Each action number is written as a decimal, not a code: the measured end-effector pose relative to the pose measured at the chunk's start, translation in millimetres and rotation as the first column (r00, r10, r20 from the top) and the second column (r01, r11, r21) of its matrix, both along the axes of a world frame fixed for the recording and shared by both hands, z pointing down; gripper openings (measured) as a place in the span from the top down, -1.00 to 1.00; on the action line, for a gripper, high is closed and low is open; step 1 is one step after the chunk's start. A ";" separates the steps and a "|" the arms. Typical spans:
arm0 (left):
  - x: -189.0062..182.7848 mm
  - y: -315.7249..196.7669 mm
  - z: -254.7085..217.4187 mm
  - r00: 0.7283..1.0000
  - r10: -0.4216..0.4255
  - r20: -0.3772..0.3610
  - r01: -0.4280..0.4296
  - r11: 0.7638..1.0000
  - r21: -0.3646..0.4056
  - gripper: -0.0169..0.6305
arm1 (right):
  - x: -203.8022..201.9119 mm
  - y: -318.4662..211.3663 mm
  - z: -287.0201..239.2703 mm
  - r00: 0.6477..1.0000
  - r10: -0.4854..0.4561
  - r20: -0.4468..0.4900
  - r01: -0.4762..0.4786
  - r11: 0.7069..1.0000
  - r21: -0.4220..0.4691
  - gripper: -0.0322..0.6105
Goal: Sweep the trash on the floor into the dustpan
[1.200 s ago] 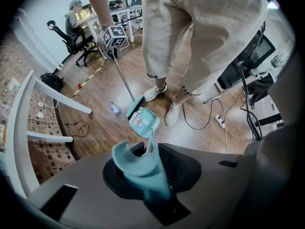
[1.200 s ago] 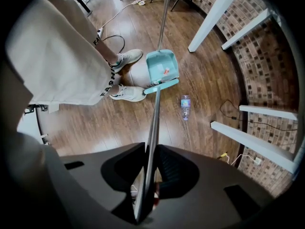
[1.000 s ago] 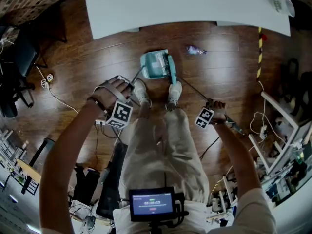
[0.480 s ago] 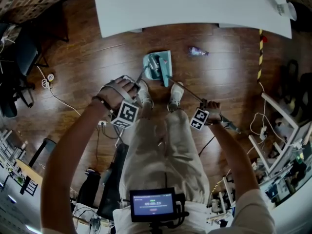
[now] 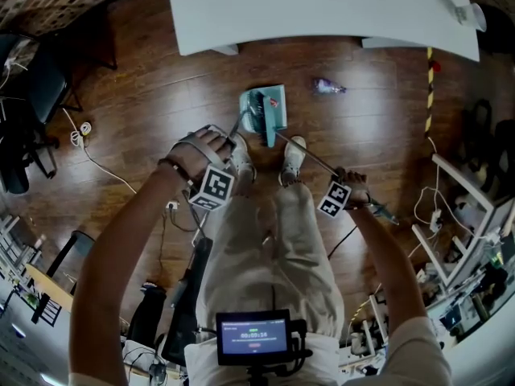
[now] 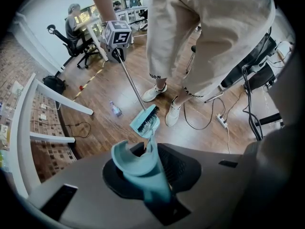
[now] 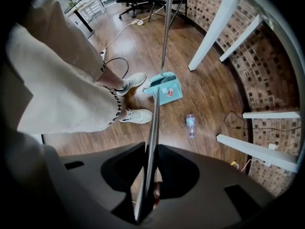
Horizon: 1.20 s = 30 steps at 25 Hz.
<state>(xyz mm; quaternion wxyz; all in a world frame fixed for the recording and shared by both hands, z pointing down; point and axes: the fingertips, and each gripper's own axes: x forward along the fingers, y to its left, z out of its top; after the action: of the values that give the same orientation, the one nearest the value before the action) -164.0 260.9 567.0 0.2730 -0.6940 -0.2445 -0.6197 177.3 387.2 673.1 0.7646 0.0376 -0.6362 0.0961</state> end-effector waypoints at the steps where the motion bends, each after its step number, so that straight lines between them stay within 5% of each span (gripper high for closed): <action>1: 0.8 -0.3 0.7 1.000 0.000 -0.001 0.000 1.000 0.004 0.70 | 1.0 1.2 -2.6 1.000 0.016 0.002 -0.016 1.000 0.004 0.57; 15: 9.0 2.6 5.7 0.999 -0.039 0.016 0.039 0.999 -0.004 0.70 | 49.9 18.9 -64.4 0.963 0.271 -0.006 -0.270 0.962 0.037 0.57; 24: 2.7 2.5 10.6 0.999 -0.034 0.009 0.034 0.999 -0.001 0.70 | 108.0 22.8 -97.0 0.898 0.440 -0.032 -0.435 0.895 0.104 0.57; 30: -0.5 7.6 2.0 1.000 -0.022 0.003 0.022 0.999 0.029 0.70 | 132.2 2.2 -90.3 0.834 0.550 0.042 -0.550 0.823 0.143 0.57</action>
<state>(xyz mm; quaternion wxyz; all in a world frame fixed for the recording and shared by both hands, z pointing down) -164.4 268.5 569.0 0.2757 -0.6915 -0.2284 -0.6275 309.4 389.5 582.8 0.6998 0.2765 -0.6033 0.2642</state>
